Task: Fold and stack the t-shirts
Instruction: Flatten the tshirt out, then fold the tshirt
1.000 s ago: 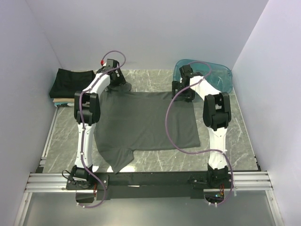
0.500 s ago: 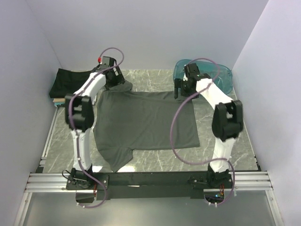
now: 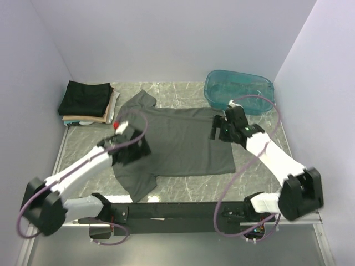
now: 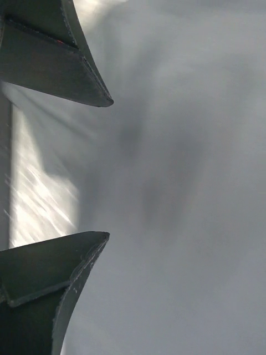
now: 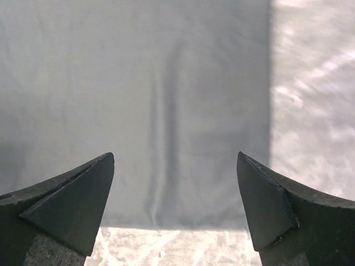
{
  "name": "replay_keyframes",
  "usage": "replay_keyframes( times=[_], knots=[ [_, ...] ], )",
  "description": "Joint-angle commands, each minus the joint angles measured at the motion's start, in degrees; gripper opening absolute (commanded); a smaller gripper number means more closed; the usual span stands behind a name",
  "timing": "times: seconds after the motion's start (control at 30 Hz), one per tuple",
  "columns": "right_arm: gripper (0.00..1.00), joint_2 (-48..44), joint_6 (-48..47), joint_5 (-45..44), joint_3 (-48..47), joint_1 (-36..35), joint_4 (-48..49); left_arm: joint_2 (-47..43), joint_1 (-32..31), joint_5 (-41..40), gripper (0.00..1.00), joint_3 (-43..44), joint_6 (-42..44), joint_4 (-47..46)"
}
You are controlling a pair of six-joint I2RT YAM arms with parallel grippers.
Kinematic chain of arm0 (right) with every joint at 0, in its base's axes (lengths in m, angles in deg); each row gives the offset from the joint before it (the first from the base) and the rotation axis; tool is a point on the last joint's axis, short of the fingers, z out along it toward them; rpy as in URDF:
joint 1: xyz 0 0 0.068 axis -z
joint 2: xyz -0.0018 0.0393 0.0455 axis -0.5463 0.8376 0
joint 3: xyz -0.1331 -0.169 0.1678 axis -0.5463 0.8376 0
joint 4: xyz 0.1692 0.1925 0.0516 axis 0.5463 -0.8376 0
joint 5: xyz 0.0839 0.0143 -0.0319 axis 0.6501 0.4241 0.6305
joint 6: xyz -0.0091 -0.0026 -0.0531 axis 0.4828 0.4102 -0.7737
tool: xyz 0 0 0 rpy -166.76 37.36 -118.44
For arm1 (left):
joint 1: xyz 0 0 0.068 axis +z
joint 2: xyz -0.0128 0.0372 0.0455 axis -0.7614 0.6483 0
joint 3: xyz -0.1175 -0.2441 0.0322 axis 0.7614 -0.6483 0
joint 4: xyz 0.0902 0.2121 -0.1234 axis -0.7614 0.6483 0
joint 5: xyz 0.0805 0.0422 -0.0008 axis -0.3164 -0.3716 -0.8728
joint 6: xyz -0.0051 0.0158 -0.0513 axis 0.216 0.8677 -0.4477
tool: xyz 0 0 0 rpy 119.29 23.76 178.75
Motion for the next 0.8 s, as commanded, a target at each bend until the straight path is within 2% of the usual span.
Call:
replay_keyframes(
  times=[0.0, 0.1, 0.27, 0.5, 0.67, 0.77],
  knots=[
    [0.98, -8.6, 5.3, -8.6, 3.7, 0.4, 4.0, -8.0, -3.6, 2.5, 0.99, -9.0, -10.7, 7.2],
    [1.00, -14.6, 7.9, -14.2, 6.9, 0.7, 3.3, -13.3, -8.0, 6.9, 0.99, -14.8, -16.6, 11.6],
    [1.00, -22.7, 11.0, -19.1, 12.1, 0.9, 5.2, -19.6, -14.0, 9.6, 0.99, -17.4, -24.5, 17.3],
    [1.00, -28.0, 13.1, -21.7, 15.3, 1.2, 6.3, -17.2, -19.8, 11.5, 1.00, -17.9, -31.8, 22.0],
    [1.00, -28.5, 13.0, -22.0, 16.5, 1.2, 7.0, -13.7, -21.4, 7.8, 0.89, -16.8, -33.9, 25.0],
    [1.00, -27.7, 12.4, -21.6, 16.7, 1.3, 6.8, -12.6, -21.4, 8.0, 0.80, -17.7, -33.6, 20.5]
  ],
)
